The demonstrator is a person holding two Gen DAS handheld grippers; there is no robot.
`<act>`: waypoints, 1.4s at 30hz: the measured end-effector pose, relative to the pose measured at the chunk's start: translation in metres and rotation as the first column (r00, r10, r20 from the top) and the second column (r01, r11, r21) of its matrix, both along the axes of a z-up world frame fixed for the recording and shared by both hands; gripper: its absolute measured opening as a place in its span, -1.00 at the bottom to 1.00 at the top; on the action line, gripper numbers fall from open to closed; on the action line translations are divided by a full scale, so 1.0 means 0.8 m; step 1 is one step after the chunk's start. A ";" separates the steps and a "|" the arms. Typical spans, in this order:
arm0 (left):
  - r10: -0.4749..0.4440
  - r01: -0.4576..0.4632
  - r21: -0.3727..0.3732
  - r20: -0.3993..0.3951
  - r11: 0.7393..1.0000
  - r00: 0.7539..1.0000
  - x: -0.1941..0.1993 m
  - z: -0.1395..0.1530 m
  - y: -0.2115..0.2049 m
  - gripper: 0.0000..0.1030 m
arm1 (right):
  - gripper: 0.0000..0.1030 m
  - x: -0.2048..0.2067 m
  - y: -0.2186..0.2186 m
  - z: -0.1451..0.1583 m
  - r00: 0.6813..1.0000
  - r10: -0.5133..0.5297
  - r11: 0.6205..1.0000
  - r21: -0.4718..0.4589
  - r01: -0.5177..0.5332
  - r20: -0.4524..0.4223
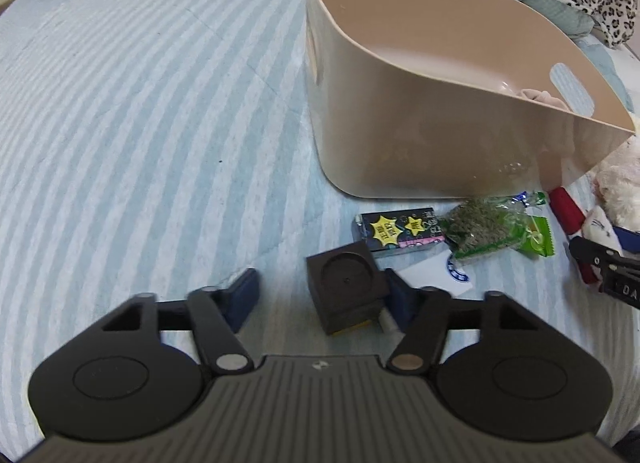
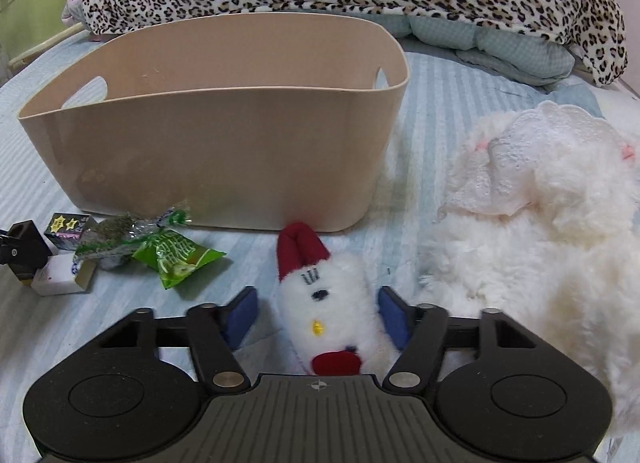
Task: Organize objects
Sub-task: 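Grasp the black cube box with the left gripper while the right grasps the red-hat plush, then lower the black cube and red-hat plush into the basket and open both grippers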
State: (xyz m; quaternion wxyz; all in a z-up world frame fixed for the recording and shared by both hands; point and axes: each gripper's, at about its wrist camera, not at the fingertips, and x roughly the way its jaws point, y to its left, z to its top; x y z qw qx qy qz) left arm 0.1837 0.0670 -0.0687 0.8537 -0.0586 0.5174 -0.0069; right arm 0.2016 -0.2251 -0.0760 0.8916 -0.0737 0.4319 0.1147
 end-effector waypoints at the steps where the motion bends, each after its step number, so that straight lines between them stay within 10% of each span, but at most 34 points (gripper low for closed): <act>1: -0.012 0.012 -0.001 0.002 1.000 1.000 0.000 0.001 -0.001 0.07 | -0.11 0.000 -0.003 0.001 1.000 -0.001 1.000 0.006 0.001 -0.001; 5: -0.047 0.047 -0.002 0.009 0.999 0.999 -0.001 0.008 -0.005 -0.30 | -0.21 -0.005 -0.010 0.003 1.000 -0.004 1.000 0.026 0.004 -0.005; 26: -0.062 0.068 -0.032 0.158 0.997 0.986 -0.038 0.080 -0.001 -0.31 | -0.27 -0.068 -0.008 0.092 0.986 0.006 0.980 0.194 -0.038 0.164; 42: -0.095 0.123 -0.048 0.384 0.991 0.918 -0.011 0.186 -0.032 -0.31 | -0.27 -0.028 0.010 0.168 0.944 -0.013 0.962 0.261 -0.079 0.331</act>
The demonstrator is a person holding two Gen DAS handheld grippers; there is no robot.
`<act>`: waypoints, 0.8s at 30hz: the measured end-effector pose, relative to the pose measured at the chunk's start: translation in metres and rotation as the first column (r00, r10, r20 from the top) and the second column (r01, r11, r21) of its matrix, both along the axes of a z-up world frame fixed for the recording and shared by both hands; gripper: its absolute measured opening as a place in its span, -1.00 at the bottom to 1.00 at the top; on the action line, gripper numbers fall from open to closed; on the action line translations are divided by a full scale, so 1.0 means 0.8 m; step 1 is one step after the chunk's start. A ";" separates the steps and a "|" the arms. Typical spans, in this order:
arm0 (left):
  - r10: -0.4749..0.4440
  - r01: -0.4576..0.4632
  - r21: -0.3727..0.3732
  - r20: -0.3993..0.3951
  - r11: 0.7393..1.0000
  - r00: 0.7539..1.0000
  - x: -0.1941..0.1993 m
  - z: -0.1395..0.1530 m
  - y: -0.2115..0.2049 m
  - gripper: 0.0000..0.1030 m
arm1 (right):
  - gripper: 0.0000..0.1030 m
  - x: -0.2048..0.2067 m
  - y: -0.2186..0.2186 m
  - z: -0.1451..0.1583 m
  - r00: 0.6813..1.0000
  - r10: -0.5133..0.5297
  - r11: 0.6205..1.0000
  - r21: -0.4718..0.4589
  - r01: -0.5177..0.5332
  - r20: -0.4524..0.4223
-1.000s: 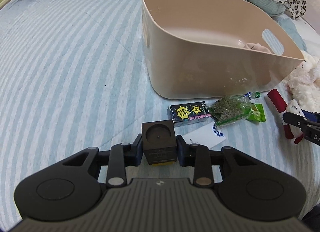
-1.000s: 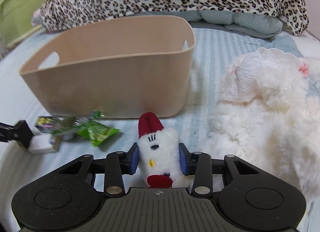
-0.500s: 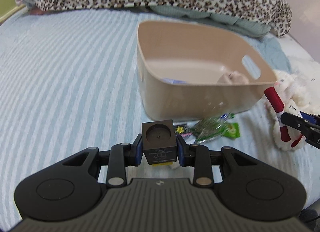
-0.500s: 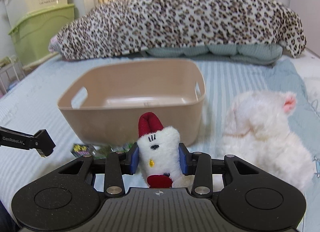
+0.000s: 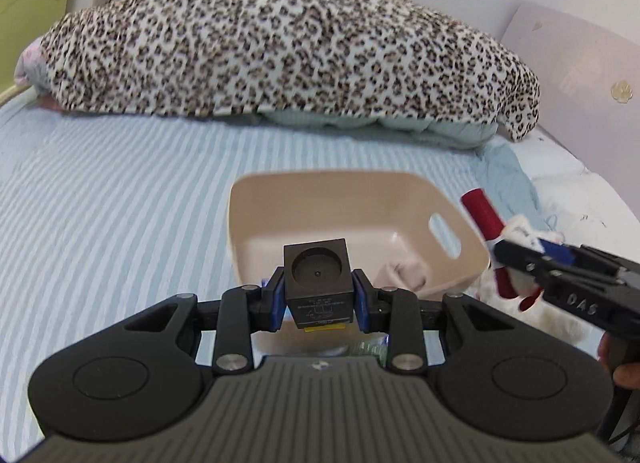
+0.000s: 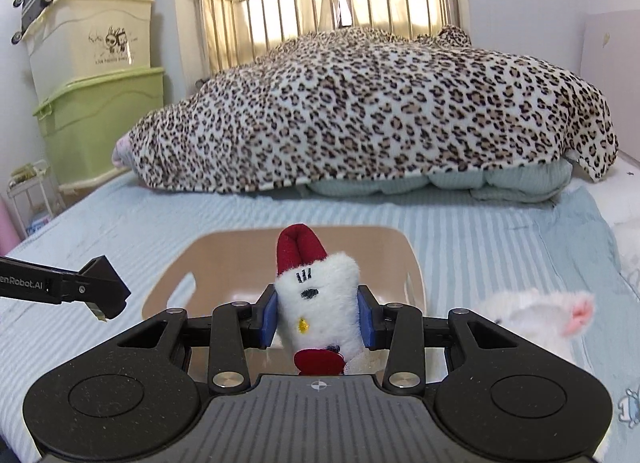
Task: Organize objects
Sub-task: 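Lower the black cube and red-hat plush into the basket and open both grippers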
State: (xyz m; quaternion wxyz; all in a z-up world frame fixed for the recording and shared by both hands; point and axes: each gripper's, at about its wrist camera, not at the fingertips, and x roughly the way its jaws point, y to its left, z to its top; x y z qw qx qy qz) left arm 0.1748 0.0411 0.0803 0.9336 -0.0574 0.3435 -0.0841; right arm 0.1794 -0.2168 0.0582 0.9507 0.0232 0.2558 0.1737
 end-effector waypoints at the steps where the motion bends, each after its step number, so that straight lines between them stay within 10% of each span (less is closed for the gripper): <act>1: 0.001 -0.001 0.006 0.010 1.000 1.000 0.006 0.003 -0.003 -0.31 | -0.27 0.004 0.002 0.001 1.000 -0.003 1.000 0.004 0.003 0.004; 24: 0.081 -0.054 0.197 -0.131 0.979 0.988 0.132 -0.103 -0.059 -0.31 | -0.27 0.108 0.067 -0.071 0.992 -0.052 0.995 -0.094 0.042 -0.113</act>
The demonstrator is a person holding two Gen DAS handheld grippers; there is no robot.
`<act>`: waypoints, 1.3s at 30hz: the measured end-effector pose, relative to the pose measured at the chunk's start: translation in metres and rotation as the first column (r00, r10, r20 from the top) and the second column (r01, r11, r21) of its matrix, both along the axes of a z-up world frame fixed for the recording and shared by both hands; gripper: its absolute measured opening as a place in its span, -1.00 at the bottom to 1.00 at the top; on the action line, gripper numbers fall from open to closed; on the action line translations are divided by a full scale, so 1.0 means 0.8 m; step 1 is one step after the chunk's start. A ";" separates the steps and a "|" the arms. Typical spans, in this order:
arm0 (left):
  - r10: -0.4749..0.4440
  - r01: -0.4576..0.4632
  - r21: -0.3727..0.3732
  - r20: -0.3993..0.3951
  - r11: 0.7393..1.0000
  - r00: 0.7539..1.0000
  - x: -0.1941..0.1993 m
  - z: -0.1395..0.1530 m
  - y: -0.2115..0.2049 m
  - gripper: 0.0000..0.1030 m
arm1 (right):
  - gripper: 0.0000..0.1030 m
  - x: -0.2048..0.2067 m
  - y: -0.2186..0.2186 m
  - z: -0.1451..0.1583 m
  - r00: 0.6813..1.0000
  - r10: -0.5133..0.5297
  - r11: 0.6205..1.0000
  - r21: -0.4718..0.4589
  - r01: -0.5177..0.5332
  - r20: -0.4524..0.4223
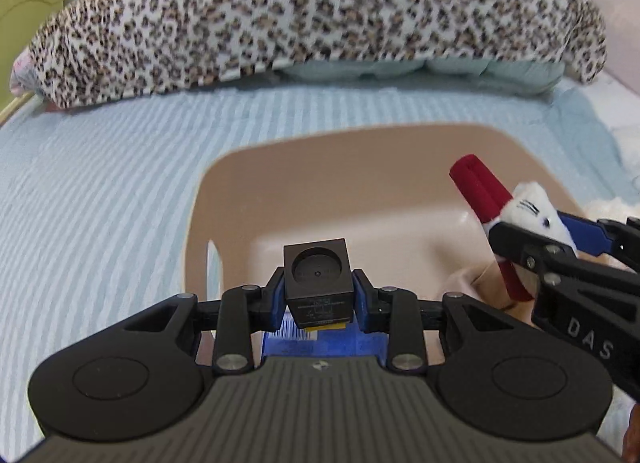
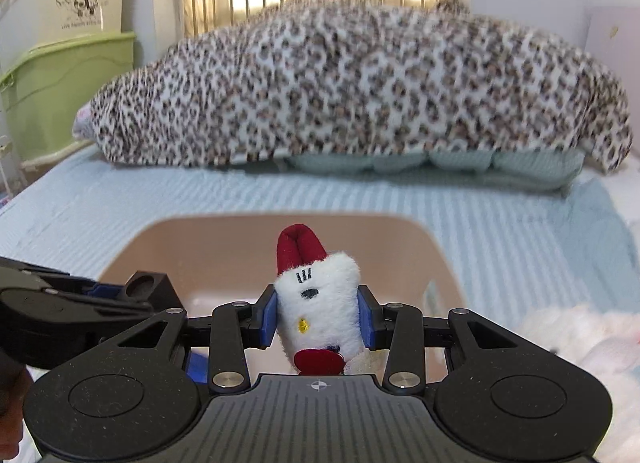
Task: Organize objects
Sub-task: 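Lower the black cube and red-hat plush into the basket and open both grippers, then grasp the white card box with the left gripper while the right grasps the green packet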
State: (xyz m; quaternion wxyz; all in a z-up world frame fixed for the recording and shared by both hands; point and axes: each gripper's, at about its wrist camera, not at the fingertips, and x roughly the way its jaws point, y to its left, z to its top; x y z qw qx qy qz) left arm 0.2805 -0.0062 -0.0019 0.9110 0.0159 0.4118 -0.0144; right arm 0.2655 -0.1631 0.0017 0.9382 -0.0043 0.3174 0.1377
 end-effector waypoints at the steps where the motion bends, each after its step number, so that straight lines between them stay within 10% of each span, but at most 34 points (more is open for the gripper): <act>1: 0.003 -0.004 -0.001 -0.014 1.000 1.000 0.002 -0.005 0.001 -0.31 | -0.27 0.002 0.000 -0.006 1.000 0.001 1.000 -0.001 -0.001 -0.017; 7: 0.038 -0.038 0.020 0.001 0.999 0.999 -0.007 0.001 0.004 0.30 | 0.02 -0.002 -0.004 -0.009 0.998 0.006 1.000 0.021 -0.004 -0.066; 19: 0.010 -0.010 0.007 0.072 1.000 0.997 -0.062 0.056 0.010 0.65 | 0.91 -0.062 -0.026 0.031 1.000 0.024 0.998 -0.067 -0.023 0.005; 39: 0.028 -0.027 0.018 -0.072 0.999 0.997 -0.117 -0.019 0.050 0.68 | 1.00 -0.111 -0.036 -0.034 0.991 0.010 0.991 -0.127 -0.027 -0.137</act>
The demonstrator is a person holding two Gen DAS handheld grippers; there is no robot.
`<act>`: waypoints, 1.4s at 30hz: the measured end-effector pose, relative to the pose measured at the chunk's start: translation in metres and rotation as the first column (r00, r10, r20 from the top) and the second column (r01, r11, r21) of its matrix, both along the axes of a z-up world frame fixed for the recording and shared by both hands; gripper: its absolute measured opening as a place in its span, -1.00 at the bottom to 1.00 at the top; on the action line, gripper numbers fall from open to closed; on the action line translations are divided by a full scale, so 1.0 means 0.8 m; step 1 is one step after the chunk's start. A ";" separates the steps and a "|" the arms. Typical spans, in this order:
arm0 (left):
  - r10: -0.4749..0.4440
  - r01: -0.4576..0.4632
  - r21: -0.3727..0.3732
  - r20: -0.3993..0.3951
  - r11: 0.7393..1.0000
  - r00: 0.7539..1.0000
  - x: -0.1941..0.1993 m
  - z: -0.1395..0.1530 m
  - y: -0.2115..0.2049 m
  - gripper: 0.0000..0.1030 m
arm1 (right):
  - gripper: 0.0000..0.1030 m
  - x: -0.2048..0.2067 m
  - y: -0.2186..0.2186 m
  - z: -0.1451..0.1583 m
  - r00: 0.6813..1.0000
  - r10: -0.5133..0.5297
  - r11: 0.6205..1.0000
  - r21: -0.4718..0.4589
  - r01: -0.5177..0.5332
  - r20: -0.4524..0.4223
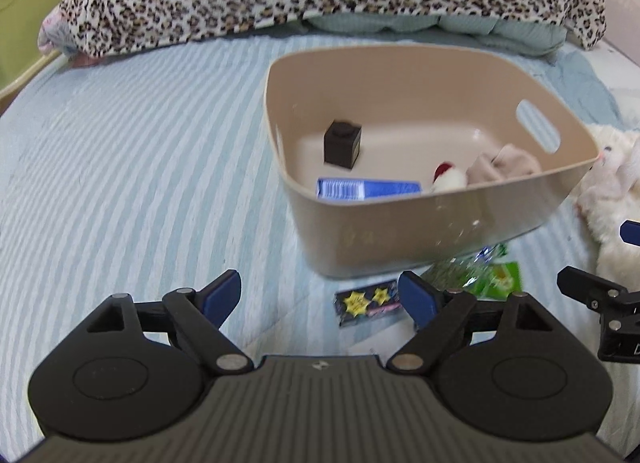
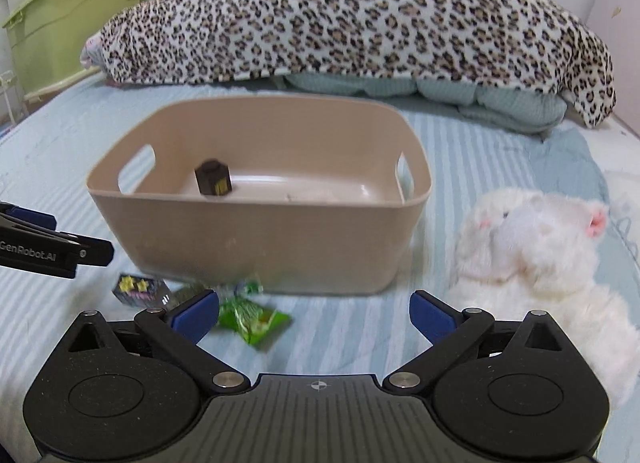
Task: Organize objects
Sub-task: 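Grasp the white card box with the left gripper while the right grasps the green packet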
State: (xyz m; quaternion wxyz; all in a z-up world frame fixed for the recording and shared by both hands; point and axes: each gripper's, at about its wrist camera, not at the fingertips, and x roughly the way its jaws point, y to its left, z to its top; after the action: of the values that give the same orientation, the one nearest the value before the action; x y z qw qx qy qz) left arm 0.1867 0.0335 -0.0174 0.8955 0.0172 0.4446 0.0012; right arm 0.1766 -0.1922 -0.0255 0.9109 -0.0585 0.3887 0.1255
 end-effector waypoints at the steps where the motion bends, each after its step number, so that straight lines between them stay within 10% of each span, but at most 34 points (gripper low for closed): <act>1: 0.002 -0.002 -0.001 -0.004 1.000 1.000 -0.001 -0.005 0.002 0.68 | 1.00 0.001 0.000 -0.006 1.000 0.000 1.000 -0.004 0.000 -0.009; 30: -0.266 0.260 -0.065 -0.110 0.964 0.958 0.001 -0.074 -0.024 0.68 | 1.00 0.016 0.023 -0.073 0.992 0.087 0.993 -0.068 -0.094 -0.097; 42: -0.228 0.219 -0.091 -0.106 0.971 0.968 0.008 -0.086 -0.001 -0.04 | 0.69 0.039 0.063 -0.091 0.983 0.171 0.979 -0.102 -0.177 -0.061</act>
State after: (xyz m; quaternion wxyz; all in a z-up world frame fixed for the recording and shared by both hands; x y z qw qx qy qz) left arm 0.1929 0.0328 -0.0865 0.8625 0.0323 0.4909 -0.1183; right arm 0.2075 -0.1420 -0.0986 0.8816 -0.1379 0.4116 0.1851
